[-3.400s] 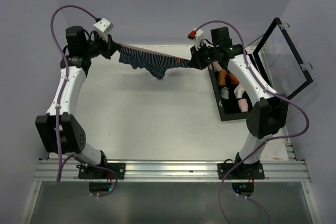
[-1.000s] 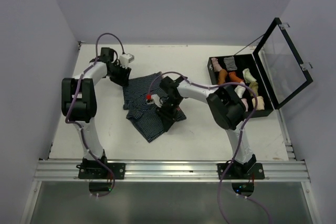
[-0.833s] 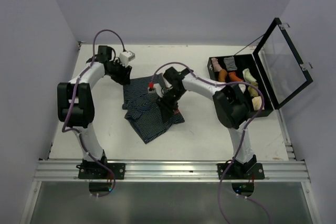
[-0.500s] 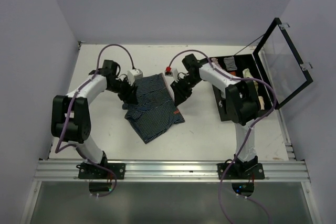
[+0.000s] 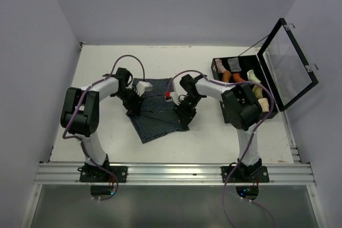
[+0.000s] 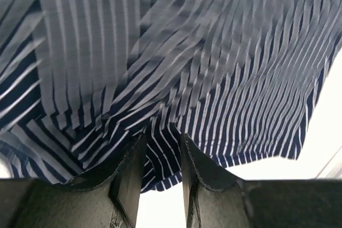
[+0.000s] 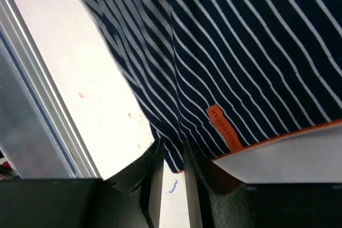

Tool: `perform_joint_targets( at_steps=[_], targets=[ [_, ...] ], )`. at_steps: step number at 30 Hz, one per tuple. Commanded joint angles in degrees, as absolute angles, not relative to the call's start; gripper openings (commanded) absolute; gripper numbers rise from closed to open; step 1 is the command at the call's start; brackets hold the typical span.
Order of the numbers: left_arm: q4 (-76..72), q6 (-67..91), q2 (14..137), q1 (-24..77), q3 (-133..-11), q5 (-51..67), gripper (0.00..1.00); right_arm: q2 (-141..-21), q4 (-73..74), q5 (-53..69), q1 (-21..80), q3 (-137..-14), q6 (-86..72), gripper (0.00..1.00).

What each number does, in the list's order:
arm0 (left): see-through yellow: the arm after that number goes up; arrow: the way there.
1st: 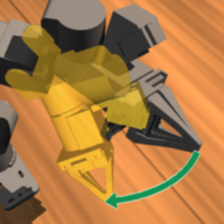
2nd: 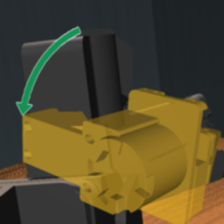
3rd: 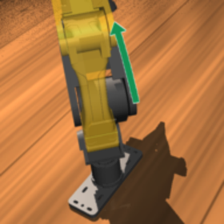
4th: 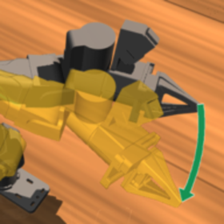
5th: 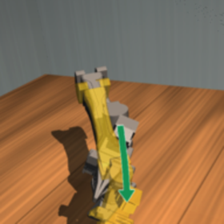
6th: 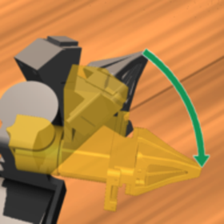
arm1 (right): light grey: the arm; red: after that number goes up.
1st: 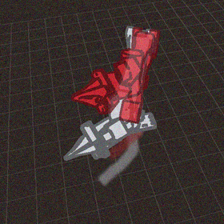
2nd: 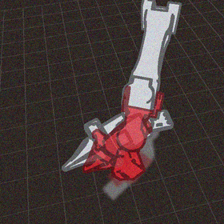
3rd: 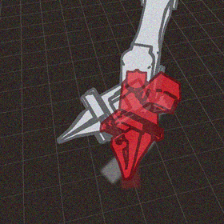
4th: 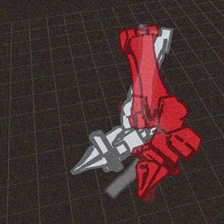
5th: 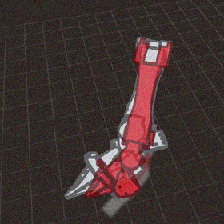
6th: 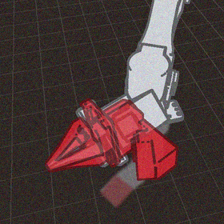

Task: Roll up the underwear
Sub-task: Flatten the underwear

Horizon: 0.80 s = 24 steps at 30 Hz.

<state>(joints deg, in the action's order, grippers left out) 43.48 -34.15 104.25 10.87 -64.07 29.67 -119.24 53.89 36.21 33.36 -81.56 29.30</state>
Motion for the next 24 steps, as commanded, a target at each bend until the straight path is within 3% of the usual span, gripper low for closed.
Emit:
perform_joint_targets(
  at_steps=[1, 6, 9, 15, 20, 24],
  targets=[
    [38.8, -36.6, 110.2, 8.3, -71.2, 20.9, 0.38, -119.5, 52.8, 33.1, 35.7, -79.4, 30.3, 0.26],
    [38.8, -40.2, 109.0, 7.3, -75.9, 24.4, 0.51, -121.2, 51.8, 35.6, 36.8, -82.8, 27.9, 0.26],
    [44.0, -42.6, 104.0, 5.5, -76.6, 30.8, 0.52, -121.0, 51.8, 38.6, 36.8, -84.8, 25.8, 0.28],
    [49.8, -48.5, 91.9, 5.6, -66.5, 33.7, 0.52, -118.1, 51.3, 43.0, 36.5, -86.7, 23.1, 0.32],
    [46.6, -39.9, 89.6, 7.4, -58.6, 33.0, 0.50, -114.9, 50.5, 44.9, 34.5, -86.9, 21.5, 0.32],
    [39.7, -29.4, 89.7, 7.3, -56.2, 32.6, 0.49, -114.2, 46.9, 39.0, 33.7, -85.9, 19.7, 0.31]
  ],
)
